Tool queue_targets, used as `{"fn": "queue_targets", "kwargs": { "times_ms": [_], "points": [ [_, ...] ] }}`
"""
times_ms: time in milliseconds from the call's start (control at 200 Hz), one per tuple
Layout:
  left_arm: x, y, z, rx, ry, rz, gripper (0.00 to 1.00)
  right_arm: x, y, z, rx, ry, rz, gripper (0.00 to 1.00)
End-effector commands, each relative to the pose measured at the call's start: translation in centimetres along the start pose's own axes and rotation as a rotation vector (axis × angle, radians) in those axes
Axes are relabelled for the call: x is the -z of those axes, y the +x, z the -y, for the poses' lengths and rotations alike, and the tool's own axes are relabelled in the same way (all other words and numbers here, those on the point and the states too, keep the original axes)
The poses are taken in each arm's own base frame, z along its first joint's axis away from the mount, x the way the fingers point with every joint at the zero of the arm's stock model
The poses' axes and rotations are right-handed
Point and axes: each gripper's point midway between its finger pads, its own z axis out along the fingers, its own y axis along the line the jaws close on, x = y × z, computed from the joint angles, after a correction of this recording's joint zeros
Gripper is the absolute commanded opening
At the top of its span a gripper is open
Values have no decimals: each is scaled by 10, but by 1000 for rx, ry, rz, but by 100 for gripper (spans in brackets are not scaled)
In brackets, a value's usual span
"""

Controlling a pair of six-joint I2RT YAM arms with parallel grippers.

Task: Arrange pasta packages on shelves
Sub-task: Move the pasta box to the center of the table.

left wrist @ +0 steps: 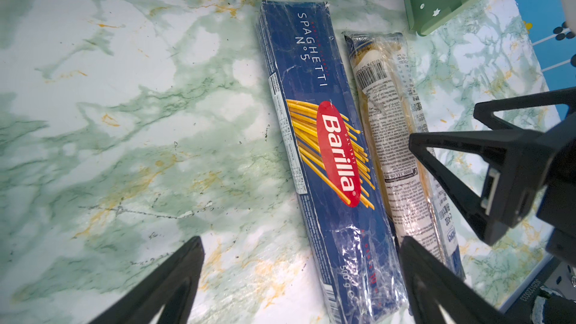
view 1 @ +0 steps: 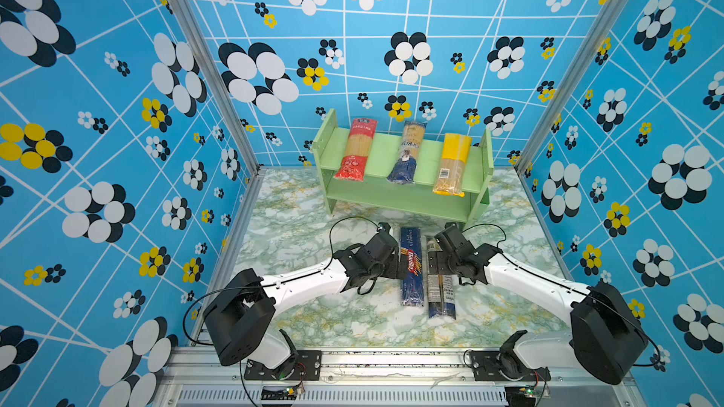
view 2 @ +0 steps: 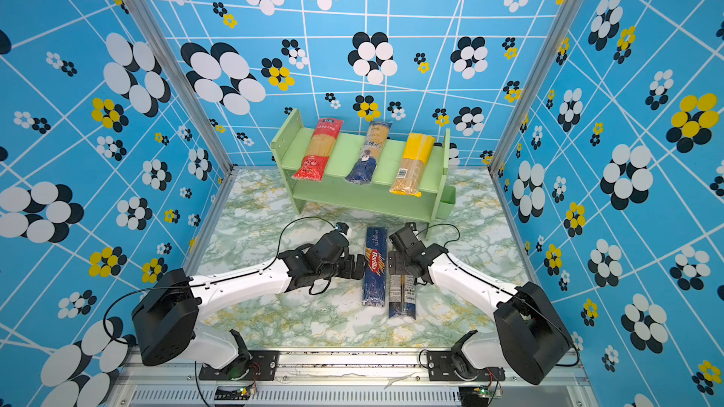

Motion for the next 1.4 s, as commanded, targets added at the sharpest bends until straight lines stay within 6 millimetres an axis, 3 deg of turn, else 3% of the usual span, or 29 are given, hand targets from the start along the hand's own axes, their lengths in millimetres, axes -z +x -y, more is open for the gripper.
{"fn": "queue_targets", "kwargs": {
  "times_ms": [0,970,1185,1395],
  "points": [
    [6,-1,-1,3,1,29,99,-3,1,0,-19,14,13,99],
    [4,21,-12,21,25,17,99,-22,13,-19,6,12,-21,99],
    [5,25,-17,24,12,17,99,-29,14,-33,24,3,-35,99],
    [8,31,-24,33,-3,17,99,-28,1,-56,46,-22,-18,99]
  ]
}}
